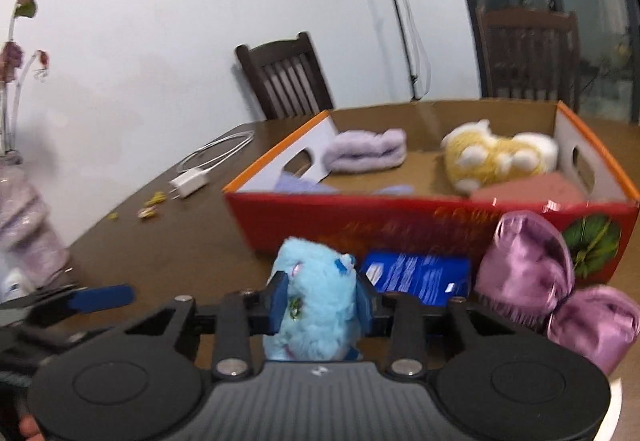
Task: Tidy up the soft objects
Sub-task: 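Reach the right gripper to the blue fuzzy plush and grasp it, then carry the blue plush into the cardboard box and release it, then withdraw the right gripper from the box, then reach the right gripper to the purple satin scrunchie and grasp it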
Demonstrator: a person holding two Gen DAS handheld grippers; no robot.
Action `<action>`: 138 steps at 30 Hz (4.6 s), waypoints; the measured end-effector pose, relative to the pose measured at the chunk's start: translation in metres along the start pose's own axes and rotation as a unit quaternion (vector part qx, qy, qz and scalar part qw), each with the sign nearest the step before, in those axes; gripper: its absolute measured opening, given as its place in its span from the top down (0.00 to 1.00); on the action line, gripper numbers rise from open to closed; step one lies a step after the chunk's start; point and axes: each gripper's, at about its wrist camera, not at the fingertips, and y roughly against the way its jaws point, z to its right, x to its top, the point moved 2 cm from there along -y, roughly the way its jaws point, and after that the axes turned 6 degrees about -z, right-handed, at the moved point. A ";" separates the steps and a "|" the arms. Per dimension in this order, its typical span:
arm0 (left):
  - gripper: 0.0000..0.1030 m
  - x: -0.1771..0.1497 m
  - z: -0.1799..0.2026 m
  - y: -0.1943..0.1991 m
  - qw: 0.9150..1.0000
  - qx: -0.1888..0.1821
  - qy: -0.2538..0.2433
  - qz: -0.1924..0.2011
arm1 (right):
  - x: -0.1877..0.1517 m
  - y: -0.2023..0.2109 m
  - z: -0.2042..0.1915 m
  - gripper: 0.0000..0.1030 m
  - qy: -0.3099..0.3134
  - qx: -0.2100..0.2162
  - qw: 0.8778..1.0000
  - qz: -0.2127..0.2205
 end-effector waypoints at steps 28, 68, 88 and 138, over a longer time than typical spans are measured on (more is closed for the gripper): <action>0.53 -0.024 0.054 -0.033 0.978 -0.182 0.046 -0.093 | -0.063 0.046 0.029 0.62 -0.120 0.013 0.993 0.002; 0.63 0.183 0.024 -0.218 0.985 -0.082 -0.024 -0.149 | 0.166 -0.132 0.102 0.71 -0.080 -0.068 0.990 -0.095; 0.16 0.165 0.042 0.016 0.993 0.017 -0.099 0.058 | 0.144 0.131 0.048 0.26 0.039 -0.151 0.986 0.057; 0.02 -0.019 0.112 0.067 0.993 -0.011 -0.090 0.069 | -0.111 0.184 0.022 0.18 -0.015 -0.142 0.984 0.103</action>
